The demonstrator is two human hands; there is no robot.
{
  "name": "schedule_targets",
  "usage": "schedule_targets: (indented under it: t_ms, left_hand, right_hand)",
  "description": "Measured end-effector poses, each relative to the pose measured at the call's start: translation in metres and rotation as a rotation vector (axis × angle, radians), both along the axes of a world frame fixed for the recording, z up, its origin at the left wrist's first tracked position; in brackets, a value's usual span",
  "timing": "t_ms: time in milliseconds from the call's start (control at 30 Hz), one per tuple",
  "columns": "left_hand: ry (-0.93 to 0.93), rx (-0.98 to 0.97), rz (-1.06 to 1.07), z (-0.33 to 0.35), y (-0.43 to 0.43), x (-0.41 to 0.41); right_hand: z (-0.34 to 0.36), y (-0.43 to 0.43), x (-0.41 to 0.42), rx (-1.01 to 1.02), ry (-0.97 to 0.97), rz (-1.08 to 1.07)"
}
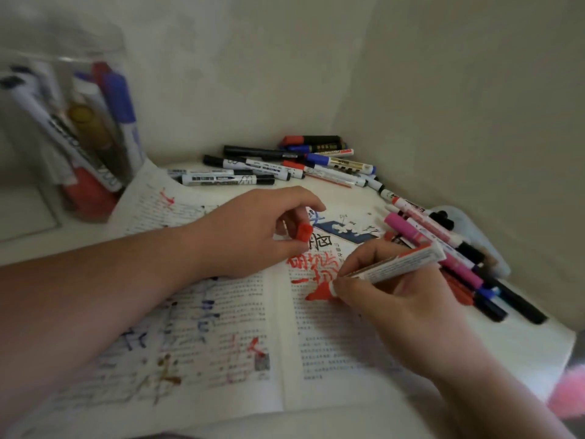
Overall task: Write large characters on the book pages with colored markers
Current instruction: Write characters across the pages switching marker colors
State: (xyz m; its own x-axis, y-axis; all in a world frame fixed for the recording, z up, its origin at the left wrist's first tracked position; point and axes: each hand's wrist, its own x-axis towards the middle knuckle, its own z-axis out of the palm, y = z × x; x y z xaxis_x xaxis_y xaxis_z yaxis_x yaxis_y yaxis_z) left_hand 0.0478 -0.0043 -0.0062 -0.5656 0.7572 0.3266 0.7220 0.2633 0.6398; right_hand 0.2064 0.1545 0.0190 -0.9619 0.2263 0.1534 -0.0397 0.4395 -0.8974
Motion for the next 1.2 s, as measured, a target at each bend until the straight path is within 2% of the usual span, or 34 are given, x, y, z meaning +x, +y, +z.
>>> schedule_targets:
  t_ms: [167,533,667,800,900,1033,1200]
  left_hand:
    - [0.005,-0.041,0.009,0.0,0.001,-0.001]
    - [0.004,-0.055,0.03,0.0,0.002,-0.001]
    - [0.001,-0.068,0.038,0.001,0.001,-0.001]
    - [0.0,-0.08,0.044,0.003,0.001,0.0]
    - [-0.004,-0.076,0.047,0.002,0.001,0.0]
    - [-0.011,-0.07,0.044,0.002,0.002,0.0]
    - [-0.006,-0.083,0.041,0.003,0.002,0.001]
  right_hand:
    - [-0.001,-0.006,0.003,-0.064,0.021,-0.028]
    - [-0.004,-0.008,0.004,0.038,-0.007,-0.031]
    - [0.0,-0.01,0.008,-0.031,-0.054,0.132]
    - [-0.003,-0.003,0.006,-0.066,-0.012,0.083]
    - [-0.004,-0.001,0.005,-0.033,-0.038,0.13]
    - [0.0,-0.002,0.007,-0.198,-0.101,0.225]
    - [0.0,0.0,0.003,-0.177,-0.023,0.172]
